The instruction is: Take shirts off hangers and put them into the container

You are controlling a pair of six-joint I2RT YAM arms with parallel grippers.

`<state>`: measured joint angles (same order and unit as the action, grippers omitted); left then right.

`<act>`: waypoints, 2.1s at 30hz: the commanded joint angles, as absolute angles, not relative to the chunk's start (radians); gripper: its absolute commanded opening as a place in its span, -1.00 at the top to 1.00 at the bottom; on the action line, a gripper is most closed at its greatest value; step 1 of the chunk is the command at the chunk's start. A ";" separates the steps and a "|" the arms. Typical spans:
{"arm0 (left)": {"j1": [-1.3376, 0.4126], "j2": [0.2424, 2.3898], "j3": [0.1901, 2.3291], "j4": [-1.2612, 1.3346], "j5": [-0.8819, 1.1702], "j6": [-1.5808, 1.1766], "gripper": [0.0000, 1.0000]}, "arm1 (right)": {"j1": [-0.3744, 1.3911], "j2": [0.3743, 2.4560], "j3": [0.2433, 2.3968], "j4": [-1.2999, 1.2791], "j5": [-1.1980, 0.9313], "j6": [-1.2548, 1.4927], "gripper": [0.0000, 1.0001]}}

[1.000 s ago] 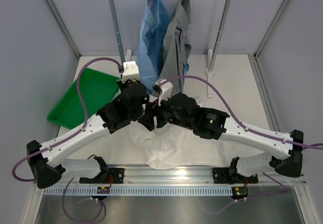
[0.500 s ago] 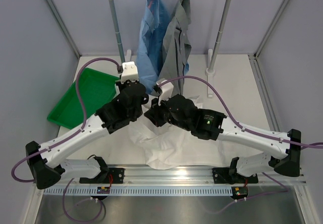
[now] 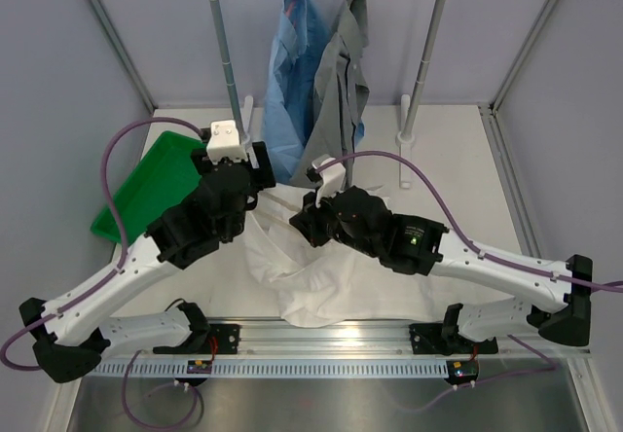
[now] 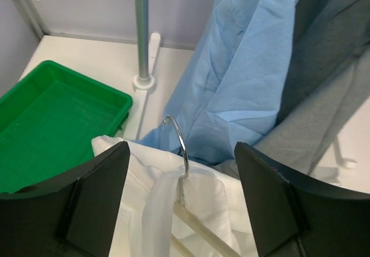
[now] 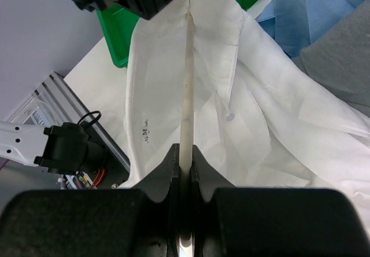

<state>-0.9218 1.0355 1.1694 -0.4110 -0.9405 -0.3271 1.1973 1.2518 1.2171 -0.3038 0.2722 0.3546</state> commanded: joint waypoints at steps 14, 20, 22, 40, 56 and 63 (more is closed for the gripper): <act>-0.923 0.908 1.325 -0.845 -0.692 -0.494 -0.87 | 1.207 1.169 1.177 -0.259 0.318 0.314 1.00; -0.919 0.911 1.226 -0.881 -0.672 -0.543 -0.83 | 1.207 1.137 1.158 -0.261 0.319 0.299 1.00; -0.914 0.928 1.209 -0.859 -0.651 -0.543 -0.79 | 1.207 1.131 1.155 -0.262 0.314 0.298 1.00; -0.870 1.042 1.200 -0.801 -0.724 -0.515 1.00 | 1.207 1.035 1.104 -0.270 0.267 0.305 1.00; -0.825 1.083 1.235 -0.793 -0.781 -0.488 1.00 | 1.207 0.890 1.117 -0.442 0.144 0.276 1.00; -0.808 1.094 1.246 -0.793 -0.804 -0.471 1.00 | 1.207 0.795 1.111 -0.537 0.175 0.276 1.00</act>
<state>-0.8196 1.0889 1.1988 -0.8352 -0.7498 -0.4835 1.1980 0.8459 1.0981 -0.5186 0.1741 0.2920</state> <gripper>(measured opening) 0.024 0.113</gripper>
